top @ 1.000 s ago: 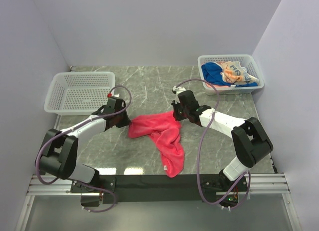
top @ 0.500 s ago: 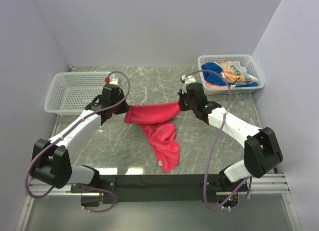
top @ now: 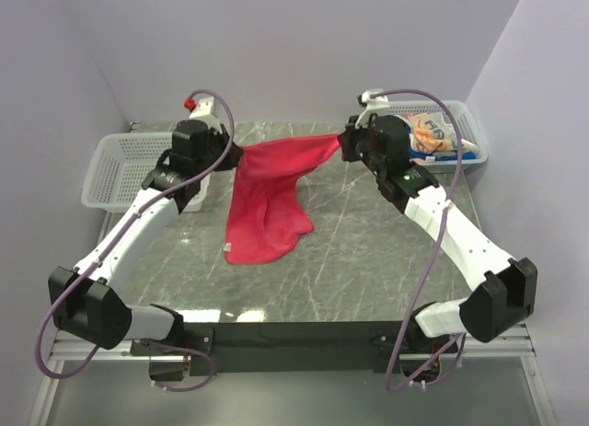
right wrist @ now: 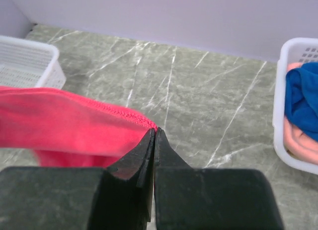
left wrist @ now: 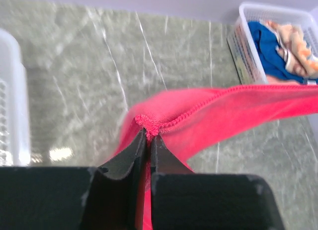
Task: Fold and stack the towels
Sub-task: Flatten out the crumpled towel, then fold the towel
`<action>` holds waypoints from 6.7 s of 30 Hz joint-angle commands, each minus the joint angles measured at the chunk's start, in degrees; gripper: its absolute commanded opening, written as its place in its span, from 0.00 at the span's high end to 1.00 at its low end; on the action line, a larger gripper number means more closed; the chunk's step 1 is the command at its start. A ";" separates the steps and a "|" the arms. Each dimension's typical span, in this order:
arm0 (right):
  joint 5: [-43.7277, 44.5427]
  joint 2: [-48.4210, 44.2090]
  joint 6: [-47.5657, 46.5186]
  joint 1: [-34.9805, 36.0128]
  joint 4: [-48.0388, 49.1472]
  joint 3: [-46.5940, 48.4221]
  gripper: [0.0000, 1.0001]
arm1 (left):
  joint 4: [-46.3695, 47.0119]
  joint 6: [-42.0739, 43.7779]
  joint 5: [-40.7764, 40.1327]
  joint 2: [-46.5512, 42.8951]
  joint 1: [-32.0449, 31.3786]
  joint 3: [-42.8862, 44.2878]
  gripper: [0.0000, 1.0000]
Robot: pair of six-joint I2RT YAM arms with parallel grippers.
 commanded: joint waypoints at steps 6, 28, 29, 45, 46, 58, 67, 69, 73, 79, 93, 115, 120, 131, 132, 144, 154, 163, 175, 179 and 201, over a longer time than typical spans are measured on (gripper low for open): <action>-7.13 -9.80 5.58 -0.27 2.62 -19.70 1.00 | 6.96 -15.32 9.61 -7.09 -1.61 -24.28 0.97; -11.44 -3.92 8.67 -0.09 3.42 -30.12 1.00 | 15.77 -16.74 11.02 -3.49 -6.44 -36.52 0.33; -11.26 -3.92 8.66 -0.18 3.34 -30.20 1.00 | 15.77 -16.91 11.10 -4.02 -6.71 -36.52 0.33; -11.26 -4.89 8.75 -0.18 3.42 -31.17 1.00 | 2.33 -17.44 -2.51 -3.14 -16.46 -28.61 0.35; -11.26 -4.71 8.75 -0.18 3.42 -31.26 1.00 | 1.89 -17.44 -3.39 -3.06 -17.17 -28.17 0.35; -10.65 -5.06 8.31 -0.09 2.90 -31.35 1.00 | -1.02 -15.24 -12.27 2.57 -21.92 -25.18 0.35; -11.09 -4.44 8.58 -0.09 3.69 -31.96 1.00 | 3.38 -14.72 -13.07 5.38 -21.83 -26.94 0.45; -10.82 -4.36 8.40 -0.09 3.42 -31.96 1.00 | 3.99 -14.54 -13.42 6.17 -21.48 -27.03 0.50; -10.82 -4.27 8.40 -0.01 3.86 -32.31 1.00 | 5.75 -14.19 -12.28 6.26 -19.55 -27.82 0.57; -10.56 -4.45 8.49 -0.01 4.21 -32.84 1.00 | 9.53 -13.57 -7.71 4.42 -15.77 -29.49 0.64; -8.89 -5.58 8.05 -0.18 3.42 -31.88 1.00 | 7.78 -12.87 -2.60 -1.38 -11.73 -31.69 0.99; 5.70 -10.25 -7.50 -0.71 -0.18 13.27 1.00 | -1.46 16.13 -21.33 -1.83 -11.28 25.95 0.99; 5.09 -12.09 -12.51 -0.62 0.26 21.02 1.00 | 1.44 19.56 -17.12 -2.44 -11.20 35.88 0.99; -9.41 -25.26 -16.39 -0.62 -1.93 23.14 1.00 | 2.33 22.90 2.73 -15.70 -11.28 37.66 0.99; -10.46 -25.97 -16.21 -0.62 -2.29 23.58 1.00 | 1.98 22.90 4.41 -17.10 -11.20 38.09 0.99; -17.15 -29.32 -13.75 -0.62 -5.02 28.77 1.00 | -2.07 21.41 11.19 -16.77 -11.28 42.67 0.99; -2.66 -17.82 -17.95 -0.79 -1.85 28.95 1.00 | 0.20 26.75 -9.36 -3.60 -10.85 40.92 0.99; -2.91 5.38 -16.83 -9.14 6.66 24.20 1.00 | 6.01 19.74 -6.83 20.83 0.49 37.66 0.99; -3.62 30.88 -20.34 -11.78 18.62 29.73 1.00 | 16.63 16.40 -0.50 45.02 4.53 49.17 0.99; -2.47 30.80 -20.34 -11.96 20.64 28.16 1.00 | 18.31 14.12 0.47 44.76 4.97 47.60 1.00; -7.66 9.00 -16.83 -11.96 19.95 0.04 1.00 | 24.12 14.55 9.87 18.31 4.98 12.53 0.99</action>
